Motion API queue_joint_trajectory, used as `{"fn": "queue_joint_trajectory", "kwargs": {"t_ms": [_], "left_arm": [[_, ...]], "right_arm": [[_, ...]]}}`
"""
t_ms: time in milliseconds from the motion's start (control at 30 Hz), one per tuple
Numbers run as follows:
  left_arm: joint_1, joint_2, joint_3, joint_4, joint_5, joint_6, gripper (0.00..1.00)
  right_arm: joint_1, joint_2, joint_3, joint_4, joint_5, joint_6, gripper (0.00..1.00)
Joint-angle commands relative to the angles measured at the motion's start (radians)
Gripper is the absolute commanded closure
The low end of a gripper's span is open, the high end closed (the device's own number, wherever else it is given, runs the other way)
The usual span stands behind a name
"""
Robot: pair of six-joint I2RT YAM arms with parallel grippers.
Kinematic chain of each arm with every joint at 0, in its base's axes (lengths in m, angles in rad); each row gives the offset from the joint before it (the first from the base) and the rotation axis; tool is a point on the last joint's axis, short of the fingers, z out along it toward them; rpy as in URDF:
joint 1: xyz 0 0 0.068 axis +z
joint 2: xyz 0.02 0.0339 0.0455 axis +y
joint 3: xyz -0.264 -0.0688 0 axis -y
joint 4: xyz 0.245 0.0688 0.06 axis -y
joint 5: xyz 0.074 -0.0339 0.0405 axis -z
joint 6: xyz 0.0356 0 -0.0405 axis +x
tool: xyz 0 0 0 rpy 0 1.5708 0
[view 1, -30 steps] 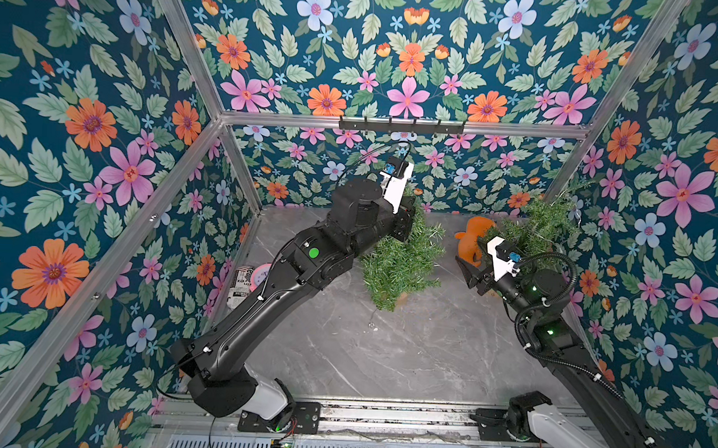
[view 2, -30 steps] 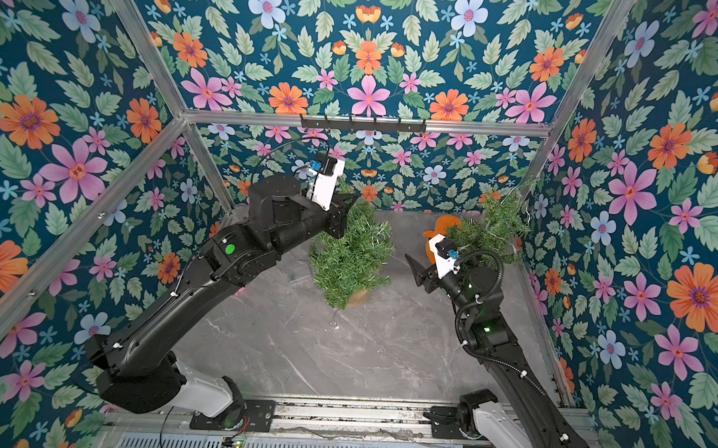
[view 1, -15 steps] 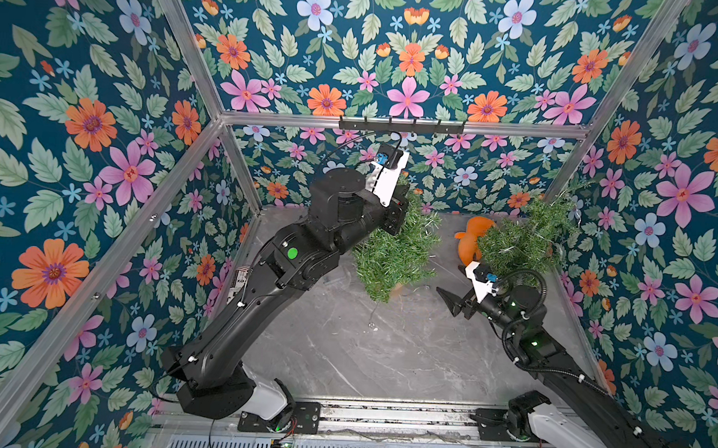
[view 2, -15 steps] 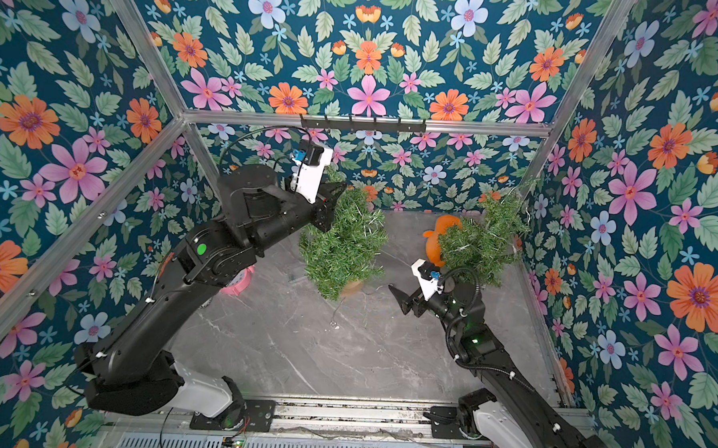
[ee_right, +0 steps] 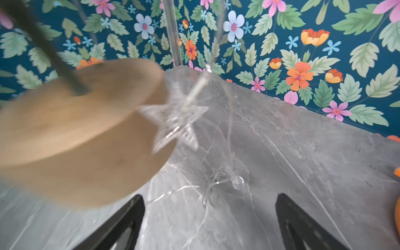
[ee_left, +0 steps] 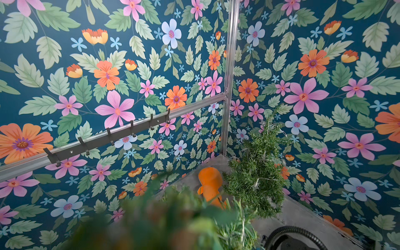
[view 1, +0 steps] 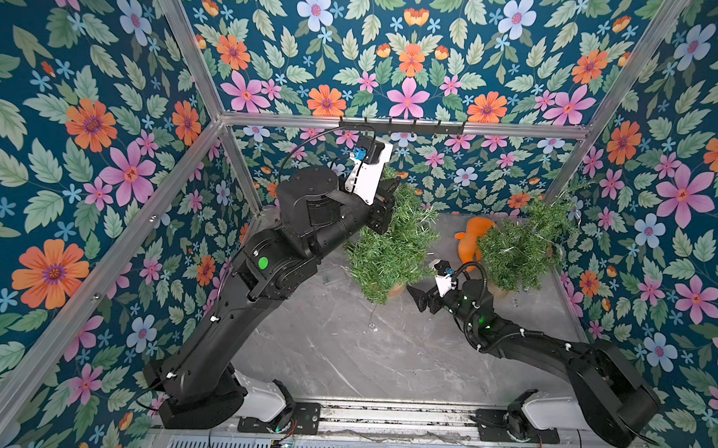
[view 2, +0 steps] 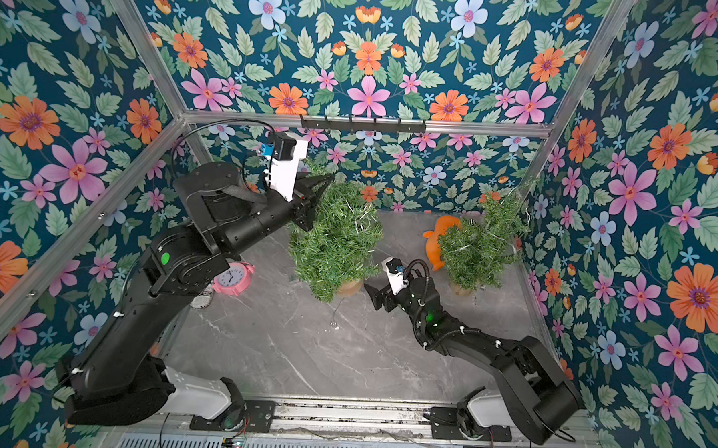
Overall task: Wrap string light around the christmas tree
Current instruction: Wrap the light string around the Christmas tree.
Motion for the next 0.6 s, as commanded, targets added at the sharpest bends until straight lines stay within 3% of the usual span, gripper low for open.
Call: {"fn": "queue_joint_trajectory", "kwargs": {"t_ms": [0, 167, 400, 500, 567], "left_arm": [[0.001, -0.013, 0.012, 0.099, 0.004, 0.014, 1.0], [0.0, -0.014, 0.031, 0.086, -0.004, 0.011, 1.0], [0.002, -0.014, 0.044, 0.078, -0.01, 0.008, 1.0], [0.002, -0.01, 0.052, 0.074, -0.007, 0.008, 1.0], [0.002, -0.009, 0.052, 0.075, -0.01, 0.004, 1.0]], "right_arm": [[0.01, 0.072, 0.023, 0.177, 0.088, 0.025, 0.05], [0.011, 0.171, 0.039, 0.301, 0.205, 0.058, 0.05], [0.012, 0.304, 0.104, 0.317, 0.21, 0.104, 0.09], [0.012, 0.349, 0.128, 0.323, 0.155, 0.111, 0.2], [0.012, 0.366, 0.118, 0.366, 0.15, 0.118, 0.38]]}}
